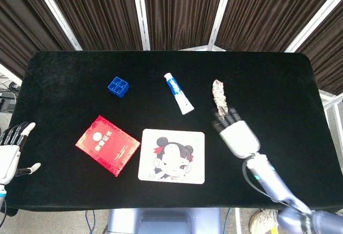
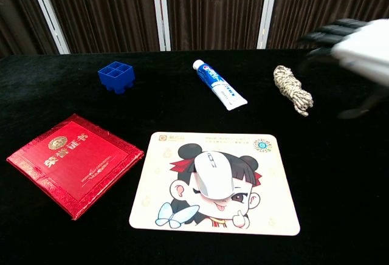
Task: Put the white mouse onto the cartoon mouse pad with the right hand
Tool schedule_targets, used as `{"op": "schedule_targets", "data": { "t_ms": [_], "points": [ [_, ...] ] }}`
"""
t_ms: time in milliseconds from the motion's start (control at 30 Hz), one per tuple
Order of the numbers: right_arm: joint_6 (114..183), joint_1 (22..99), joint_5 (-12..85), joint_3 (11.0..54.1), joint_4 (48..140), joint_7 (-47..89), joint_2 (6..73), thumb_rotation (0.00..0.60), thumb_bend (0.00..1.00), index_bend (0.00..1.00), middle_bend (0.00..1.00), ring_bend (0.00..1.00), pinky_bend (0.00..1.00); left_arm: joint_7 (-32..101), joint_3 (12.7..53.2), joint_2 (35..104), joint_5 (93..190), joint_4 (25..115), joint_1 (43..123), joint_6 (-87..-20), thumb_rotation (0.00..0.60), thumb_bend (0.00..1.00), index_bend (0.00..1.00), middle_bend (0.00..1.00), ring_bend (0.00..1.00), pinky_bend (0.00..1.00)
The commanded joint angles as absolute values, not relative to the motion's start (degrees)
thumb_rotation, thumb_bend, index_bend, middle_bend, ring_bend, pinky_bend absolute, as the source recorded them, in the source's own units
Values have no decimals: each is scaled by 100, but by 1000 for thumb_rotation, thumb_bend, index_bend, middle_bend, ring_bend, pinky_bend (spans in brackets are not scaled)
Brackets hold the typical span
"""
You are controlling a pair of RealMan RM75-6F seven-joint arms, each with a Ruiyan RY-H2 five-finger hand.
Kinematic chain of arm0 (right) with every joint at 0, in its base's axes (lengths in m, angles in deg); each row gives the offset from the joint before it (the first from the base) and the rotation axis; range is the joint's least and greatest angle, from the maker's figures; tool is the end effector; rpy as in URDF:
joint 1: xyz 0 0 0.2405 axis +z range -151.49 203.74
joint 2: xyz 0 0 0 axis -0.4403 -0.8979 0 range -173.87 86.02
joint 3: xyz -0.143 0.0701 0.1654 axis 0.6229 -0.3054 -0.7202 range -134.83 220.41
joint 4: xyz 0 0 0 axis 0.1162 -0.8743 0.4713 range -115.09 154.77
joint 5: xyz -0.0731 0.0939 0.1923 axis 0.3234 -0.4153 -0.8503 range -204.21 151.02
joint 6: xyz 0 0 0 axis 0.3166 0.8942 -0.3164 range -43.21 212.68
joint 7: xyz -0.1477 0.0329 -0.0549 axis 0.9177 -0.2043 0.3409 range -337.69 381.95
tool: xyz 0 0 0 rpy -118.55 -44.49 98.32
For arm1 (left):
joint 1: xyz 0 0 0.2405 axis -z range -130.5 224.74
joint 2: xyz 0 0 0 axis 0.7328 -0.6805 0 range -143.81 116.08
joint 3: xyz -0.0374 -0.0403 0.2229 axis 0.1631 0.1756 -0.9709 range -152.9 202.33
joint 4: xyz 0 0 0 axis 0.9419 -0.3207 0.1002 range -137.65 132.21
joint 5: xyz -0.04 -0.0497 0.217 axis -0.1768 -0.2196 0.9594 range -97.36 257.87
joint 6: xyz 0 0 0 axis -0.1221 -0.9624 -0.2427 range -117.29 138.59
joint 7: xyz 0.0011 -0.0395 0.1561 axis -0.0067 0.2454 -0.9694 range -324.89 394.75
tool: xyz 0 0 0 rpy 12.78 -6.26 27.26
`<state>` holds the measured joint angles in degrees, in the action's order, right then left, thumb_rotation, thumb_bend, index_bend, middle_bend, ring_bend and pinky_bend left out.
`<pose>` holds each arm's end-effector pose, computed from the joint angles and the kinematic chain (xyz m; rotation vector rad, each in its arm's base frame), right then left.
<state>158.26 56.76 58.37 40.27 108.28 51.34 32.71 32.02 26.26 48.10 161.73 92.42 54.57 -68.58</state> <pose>-0.1779 -0.2979 0.0413 1.8254 -0.3825 0.8410 -0.2980 0.2037 0.1253 -1.4280 -0.9705 -0.7962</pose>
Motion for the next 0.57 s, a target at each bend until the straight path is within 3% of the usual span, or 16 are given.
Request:
{"op": "schedule_targets", "data": {
  "t_ms": [33,300,567],
  "points": [
    [16163,5225,5513,4011,11144,4735,2904,600,117,196,2,0,0,3193,2627,4825,16190,9226,5451,-6877,600,0,0,0,0,0],
    [17001,4235,5204,4184,11505,3879,2557,600,118,158,0,0,0,3222,2617,4878,16356,9125,5428,-7011,600,0,0,0,0,0],
    [17387,3658,5131,4309,11469,3320,2377,600,125,122,0,0,0,3191,2611,4955,16495,8950,5409,-7137,600,0,0,0,0,0]
  ]
}}
